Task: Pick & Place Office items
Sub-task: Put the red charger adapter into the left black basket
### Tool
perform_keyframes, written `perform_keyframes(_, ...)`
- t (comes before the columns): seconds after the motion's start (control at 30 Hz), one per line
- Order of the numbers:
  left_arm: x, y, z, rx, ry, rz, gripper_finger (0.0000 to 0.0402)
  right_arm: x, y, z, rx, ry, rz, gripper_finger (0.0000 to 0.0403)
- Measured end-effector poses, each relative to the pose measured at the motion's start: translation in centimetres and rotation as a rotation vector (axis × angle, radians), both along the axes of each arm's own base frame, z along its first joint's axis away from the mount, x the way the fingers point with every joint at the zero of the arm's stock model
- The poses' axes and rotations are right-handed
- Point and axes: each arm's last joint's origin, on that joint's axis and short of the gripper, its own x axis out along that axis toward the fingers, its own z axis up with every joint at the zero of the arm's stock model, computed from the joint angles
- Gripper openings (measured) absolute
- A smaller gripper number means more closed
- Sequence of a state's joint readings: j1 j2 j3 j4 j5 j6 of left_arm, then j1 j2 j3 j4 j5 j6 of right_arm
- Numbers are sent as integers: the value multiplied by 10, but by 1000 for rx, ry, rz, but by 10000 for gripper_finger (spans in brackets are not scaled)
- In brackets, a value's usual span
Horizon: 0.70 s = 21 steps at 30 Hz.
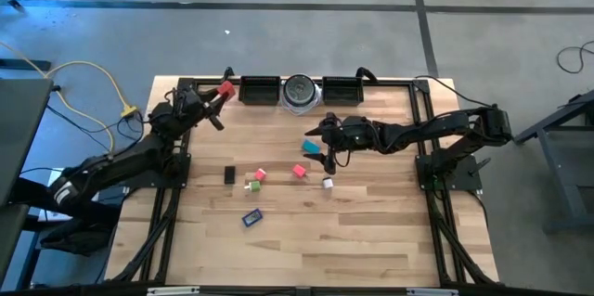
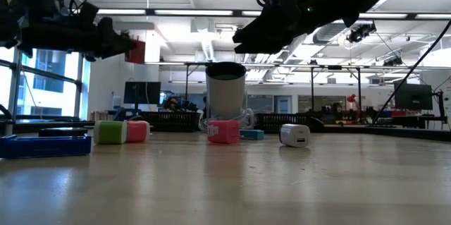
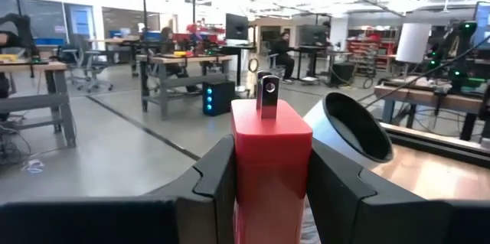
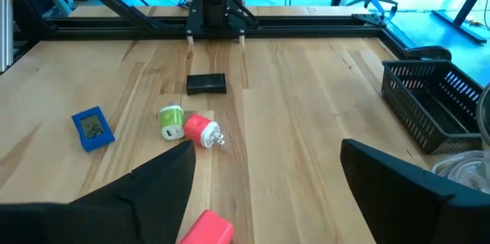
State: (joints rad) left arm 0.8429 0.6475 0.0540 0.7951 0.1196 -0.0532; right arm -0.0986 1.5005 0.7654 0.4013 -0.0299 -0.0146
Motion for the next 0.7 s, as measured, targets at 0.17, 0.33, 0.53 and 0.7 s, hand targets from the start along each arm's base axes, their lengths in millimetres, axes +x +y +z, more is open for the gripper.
perform_keyframes(0.17,7,11,-9,-32,22,61,116,0,0,0,0,1,0,313)
perform_keyframes(0.33,14,20,-16,-31,0,94,116,0,0,0,0,1,0,313)
perform_keyframes(0.53,22,37,-23,-72,-19,80,116,0,0,0,0,2,2,313)
perform_keyframes(0.7,29,49,-20,-62,-48,51,116,0,0,0,-4,3,4,313)
